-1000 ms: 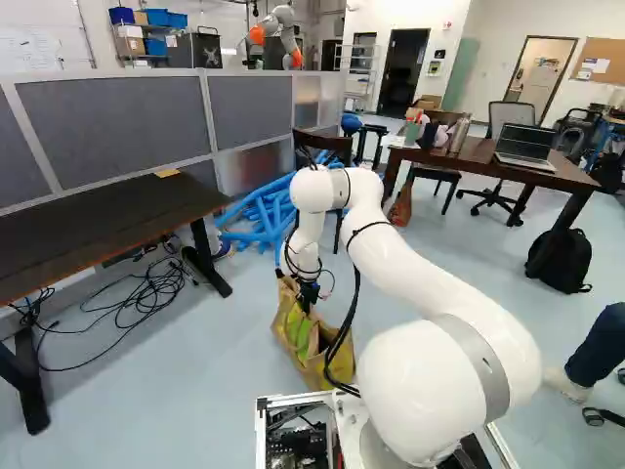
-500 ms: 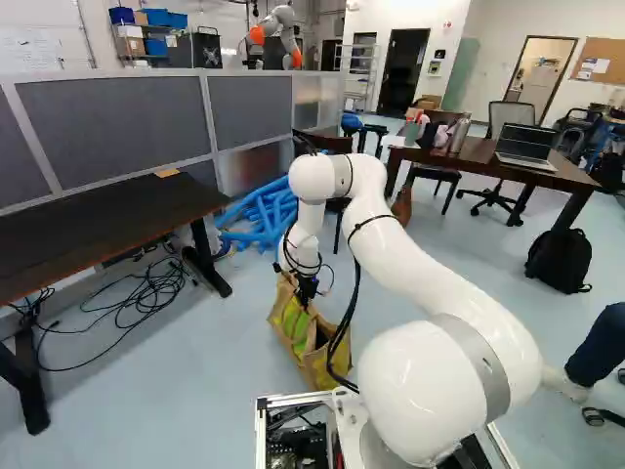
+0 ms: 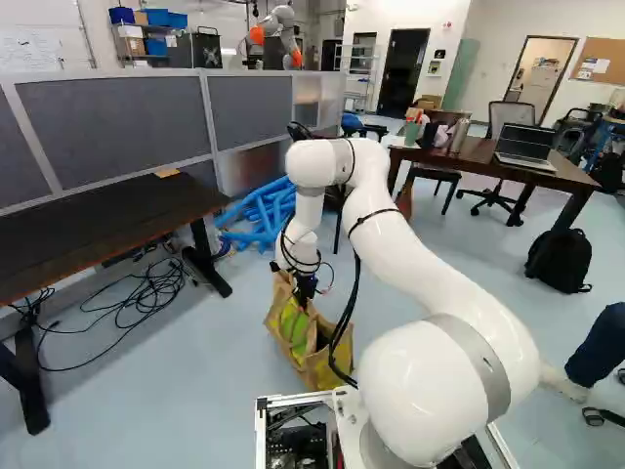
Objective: Pick up the bag on the ground and place it on the table
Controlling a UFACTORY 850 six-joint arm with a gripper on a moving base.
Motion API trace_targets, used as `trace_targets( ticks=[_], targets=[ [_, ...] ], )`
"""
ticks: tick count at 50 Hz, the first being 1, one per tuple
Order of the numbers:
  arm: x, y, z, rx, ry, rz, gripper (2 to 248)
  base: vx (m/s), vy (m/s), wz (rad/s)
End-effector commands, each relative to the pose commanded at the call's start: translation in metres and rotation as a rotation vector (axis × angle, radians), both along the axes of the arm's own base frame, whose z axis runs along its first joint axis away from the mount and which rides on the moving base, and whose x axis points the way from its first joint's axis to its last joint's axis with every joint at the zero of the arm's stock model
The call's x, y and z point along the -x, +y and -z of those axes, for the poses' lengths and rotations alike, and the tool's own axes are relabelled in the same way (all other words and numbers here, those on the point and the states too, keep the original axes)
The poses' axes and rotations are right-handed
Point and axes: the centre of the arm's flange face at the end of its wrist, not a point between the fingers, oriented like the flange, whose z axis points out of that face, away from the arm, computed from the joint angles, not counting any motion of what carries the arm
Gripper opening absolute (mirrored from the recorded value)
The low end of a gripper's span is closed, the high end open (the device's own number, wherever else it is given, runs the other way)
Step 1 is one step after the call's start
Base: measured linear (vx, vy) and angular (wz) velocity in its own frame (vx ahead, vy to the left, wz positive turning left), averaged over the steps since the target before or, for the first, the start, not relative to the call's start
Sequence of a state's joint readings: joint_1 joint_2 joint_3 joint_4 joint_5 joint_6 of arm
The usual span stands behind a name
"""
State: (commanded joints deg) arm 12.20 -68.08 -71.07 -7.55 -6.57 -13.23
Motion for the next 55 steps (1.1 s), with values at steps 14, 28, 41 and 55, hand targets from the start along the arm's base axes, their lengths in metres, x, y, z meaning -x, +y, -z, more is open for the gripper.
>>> trace_targets(
  ticks=[14, 28, 41, 55],
  targets=[
    [0.016, 0.004, -0.021, 0.002, 0.010, -0.015, 24, 0.000, 0.000, 0.000],
    [0.033, 0.007, -0.042, 0.004, 0.017, -0.028, 24, 0.000, 0.000, 0.000],
    [0.048, 0.008, -0.061, 0.005, 0.023, -0.038, 24, 0.000, 0.000, 0.000],
    [0.055, 0.008, -0.083, 0.002, 0.010, -0.040, 24, 0.000, 0.000, 0.000]
  ],
)
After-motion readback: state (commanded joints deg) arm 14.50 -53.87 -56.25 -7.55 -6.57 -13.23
